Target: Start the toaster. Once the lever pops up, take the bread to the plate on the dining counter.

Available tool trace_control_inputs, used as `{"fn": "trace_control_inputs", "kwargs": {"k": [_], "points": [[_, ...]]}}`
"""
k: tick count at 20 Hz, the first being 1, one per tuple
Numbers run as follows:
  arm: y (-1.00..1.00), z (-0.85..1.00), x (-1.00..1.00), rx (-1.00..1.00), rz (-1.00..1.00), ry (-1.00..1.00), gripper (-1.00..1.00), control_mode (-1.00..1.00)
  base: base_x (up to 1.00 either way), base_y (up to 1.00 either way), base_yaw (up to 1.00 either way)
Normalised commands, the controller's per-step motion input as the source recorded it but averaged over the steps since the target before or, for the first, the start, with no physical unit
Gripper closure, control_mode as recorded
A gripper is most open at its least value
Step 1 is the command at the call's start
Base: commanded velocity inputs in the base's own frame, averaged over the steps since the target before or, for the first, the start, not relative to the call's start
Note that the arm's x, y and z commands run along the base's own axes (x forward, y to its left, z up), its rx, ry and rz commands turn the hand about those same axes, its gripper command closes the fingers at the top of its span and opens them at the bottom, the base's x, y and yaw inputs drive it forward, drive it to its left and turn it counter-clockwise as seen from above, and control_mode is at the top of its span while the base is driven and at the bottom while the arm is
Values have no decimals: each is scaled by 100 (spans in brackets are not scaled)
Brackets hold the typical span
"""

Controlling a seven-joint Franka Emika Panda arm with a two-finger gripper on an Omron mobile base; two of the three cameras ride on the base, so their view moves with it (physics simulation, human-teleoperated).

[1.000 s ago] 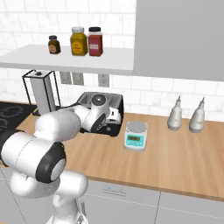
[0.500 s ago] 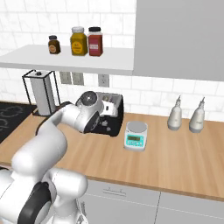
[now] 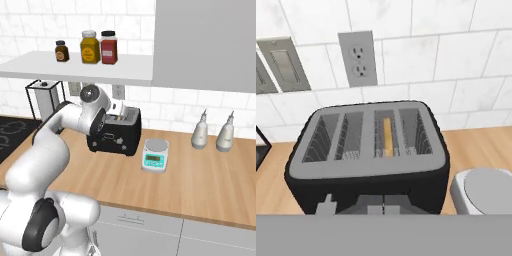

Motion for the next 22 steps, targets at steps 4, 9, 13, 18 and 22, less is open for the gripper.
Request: {"fn": "trace_control_inputs", "kwargs": {"k": [4, 9, 13, 18, 22], "points": [[0, 5, -3, 0, 0, -8, -100, -100, 0, 0, 0], [6, 6, -36, 0, 1, -12, -100, -100, 0, 0, 0], [0, 0, 0, 0, 6, -11, -100, -100, 0, 0, 0], [-12, 2, 2, 0, 5, 4, -100, -100, 0, 0, 0], [0, 0, 0, 0, 0, 0, -100, -100, 0, 0, 0]]}}
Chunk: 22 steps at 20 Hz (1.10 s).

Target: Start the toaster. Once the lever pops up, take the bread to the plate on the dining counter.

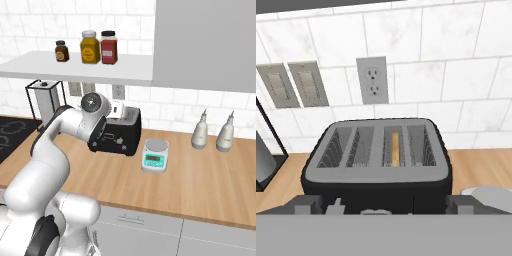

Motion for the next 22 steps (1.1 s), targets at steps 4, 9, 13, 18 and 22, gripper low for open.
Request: {"fn": "trace_control_inputs", "kwargs": {"k": [4, 9, 13, 18, 22], "points": [[0, 0, 0, 0, 0, 0, -100, -100, 0, 0, 0], [0, 0, 0, 0, 0, 0, -100, -100, 0, 0, 0], [0, 0, 0, 0, 0, 0, -100, -100, 0, 0, 0], [0, 0, 0, 0, 0, 0, -100, -100, 0, 0, 0], [0, 0, 0, 0, 0, 0, -100, -100, 0, 0, 0]]}}
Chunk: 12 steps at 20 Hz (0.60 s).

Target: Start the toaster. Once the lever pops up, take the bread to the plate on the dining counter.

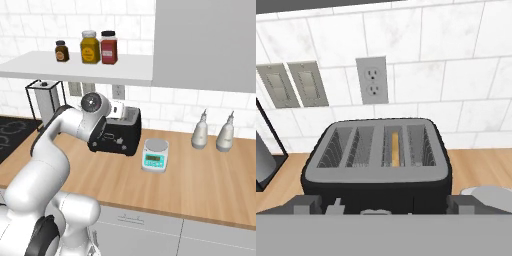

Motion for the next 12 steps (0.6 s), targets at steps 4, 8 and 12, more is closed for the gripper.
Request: {"fn": "trace_control_inputs", "kwargs": {"k": [4, 8, 12], "points": [[0, 0, 0, 0, 0, 0, -100, -100, 0, 0, 0], [0, 0, 0, 0, 0, 0, -100, -100, 0, 0, 0], [0, 0, 0, 0, 0, 0, -100, -100, 0, 0, 0]]}}
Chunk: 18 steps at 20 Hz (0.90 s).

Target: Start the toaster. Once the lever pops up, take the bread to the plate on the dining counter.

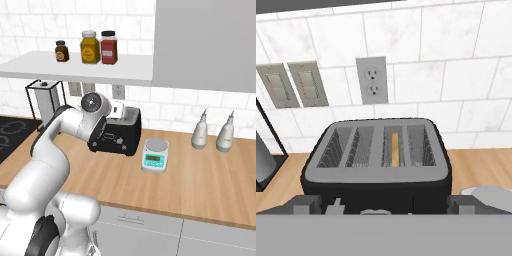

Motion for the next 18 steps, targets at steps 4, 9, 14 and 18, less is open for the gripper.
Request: {"fn": "trace_control_inputs", "kwargs": {"k": [4, 9, 14, 18], "points": [[0, 0, 0, 0, 0, 0, -100, -100, 0, 0, 0], [0, 0, 0, 0, 0, 0, -100, -100, 0, 0, 0], [0, 0, 0, 0, 0, 0, -100, -100, 0, 0, 0], [0, 0, 0, 0, 0, 0, -100, -100, 0, 0, 0]]}}
